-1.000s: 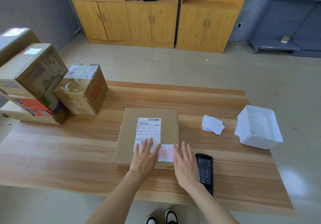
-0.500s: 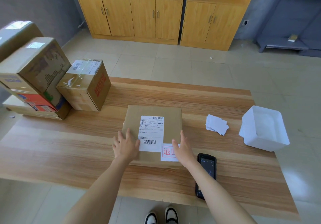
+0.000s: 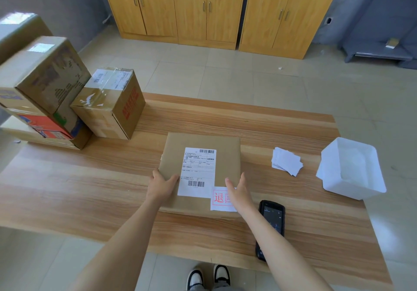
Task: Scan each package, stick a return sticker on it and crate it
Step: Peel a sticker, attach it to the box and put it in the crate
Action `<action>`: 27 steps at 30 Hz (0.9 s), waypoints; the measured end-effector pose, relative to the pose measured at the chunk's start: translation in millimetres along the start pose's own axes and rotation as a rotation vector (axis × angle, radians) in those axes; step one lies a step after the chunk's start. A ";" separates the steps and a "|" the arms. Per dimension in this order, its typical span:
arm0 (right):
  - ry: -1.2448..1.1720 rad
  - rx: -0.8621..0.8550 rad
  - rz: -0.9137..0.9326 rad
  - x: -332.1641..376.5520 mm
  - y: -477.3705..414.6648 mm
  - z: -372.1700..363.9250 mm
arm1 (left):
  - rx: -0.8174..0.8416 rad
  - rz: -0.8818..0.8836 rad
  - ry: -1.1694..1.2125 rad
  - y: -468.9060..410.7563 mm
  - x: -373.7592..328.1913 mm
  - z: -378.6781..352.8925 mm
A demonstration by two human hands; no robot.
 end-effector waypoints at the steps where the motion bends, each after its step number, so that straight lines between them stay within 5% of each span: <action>1: -0.007 -0.005 -0.010 -1.0 -0.8 -0.7 | 0.005 0.009 0.010 -0.8 0.7 -0.3; 15: -0.113 -0.060 -0.109 6.6 -1.7 2.7 | -0.012 0.037 0.073 7.4 -1.0 6.7; 27: -0.196 -0.043 0.117 110.7 4.4 24.5 | -0.295 -0.062 0.288 37.0 -51.2 89.9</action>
Point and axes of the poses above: each hand's wrist, its own y-axis away from the middle knuckle, its own z-axis out of the back of the hand, x = y × z, the point moved 6 cm from there along -y, towards the middle knuckle, and after that the axes turned 13 degrees about -x, right-handed, at the moved point
